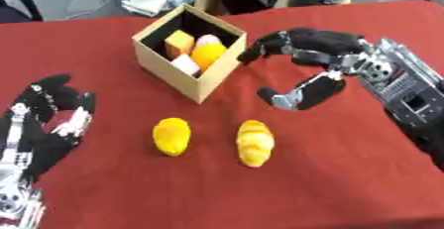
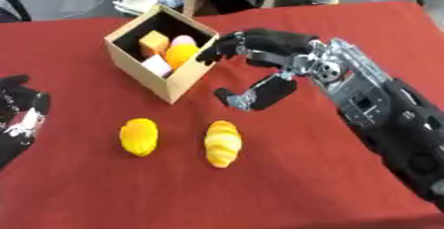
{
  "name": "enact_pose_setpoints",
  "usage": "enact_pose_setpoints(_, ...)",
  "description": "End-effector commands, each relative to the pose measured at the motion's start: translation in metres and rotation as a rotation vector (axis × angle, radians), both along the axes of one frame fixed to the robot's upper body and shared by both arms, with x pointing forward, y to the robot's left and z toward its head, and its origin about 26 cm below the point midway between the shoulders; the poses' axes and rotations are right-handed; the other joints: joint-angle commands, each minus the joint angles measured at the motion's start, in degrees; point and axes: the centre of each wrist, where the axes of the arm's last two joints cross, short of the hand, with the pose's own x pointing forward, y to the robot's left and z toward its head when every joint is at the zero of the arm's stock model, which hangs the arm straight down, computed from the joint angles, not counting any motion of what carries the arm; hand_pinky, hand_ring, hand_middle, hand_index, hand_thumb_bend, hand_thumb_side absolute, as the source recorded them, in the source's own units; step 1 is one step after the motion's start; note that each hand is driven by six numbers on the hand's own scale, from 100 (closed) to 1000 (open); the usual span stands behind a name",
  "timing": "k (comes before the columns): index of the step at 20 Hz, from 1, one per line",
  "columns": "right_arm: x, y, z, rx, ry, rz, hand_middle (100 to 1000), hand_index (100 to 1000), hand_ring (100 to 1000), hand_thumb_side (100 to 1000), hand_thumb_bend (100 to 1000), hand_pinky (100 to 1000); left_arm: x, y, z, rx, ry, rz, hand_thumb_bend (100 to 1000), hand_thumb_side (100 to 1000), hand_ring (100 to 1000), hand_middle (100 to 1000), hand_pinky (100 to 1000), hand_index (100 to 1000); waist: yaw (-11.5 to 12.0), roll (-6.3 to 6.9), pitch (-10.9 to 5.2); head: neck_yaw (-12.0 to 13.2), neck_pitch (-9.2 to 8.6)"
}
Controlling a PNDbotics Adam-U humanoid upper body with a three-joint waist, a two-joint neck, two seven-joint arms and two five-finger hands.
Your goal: Pick up objects on the table and place them in the box.
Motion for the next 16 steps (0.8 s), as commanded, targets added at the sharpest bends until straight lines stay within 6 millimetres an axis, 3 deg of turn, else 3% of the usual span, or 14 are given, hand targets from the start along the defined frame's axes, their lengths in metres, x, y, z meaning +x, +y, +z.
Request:
enact_pose_setpoints(1,0.005,0.002,-0.009,-0.084,-0.021,0.011,792,909,822,460,173,777,0.0,0.004,0.006,0.016,-0.024,0.007,408,360,572,551,666,763,0.1,-0.59,-0.48,-0.2,-0.62)
enact_pose_setpoints(6,0.015,0.001,-0.039,-0.178,-0.009,0.018,801,906,828,397,216,787,0.0,0.003,0.006,0.015,-0.022,0.004,409,361,571,551,667,764,0.2,-0.49,-0.45,-0.3,-0.73)
enact_pose_setpoints(12,0.018,0.002,-0.048,-0.253,-0.039,0.052,807,883,831,347,245,799,0.0,0.003,0.006,0.018,-0.019,0.0,409,363,571,551,667,764,0.3,-0.52,-0.36,-0.4,-0.72)
enact_pose_setpoints(16,0.019,0.002,-0.048,-0.296,-0.074,0.067,801,765,827,281,218,802,0.0,0.003,0.005,0.019,-0.017,-0.002,409,364,571,552,667,765,0.4,-0.61,-0.38,-0.4,-0.74)
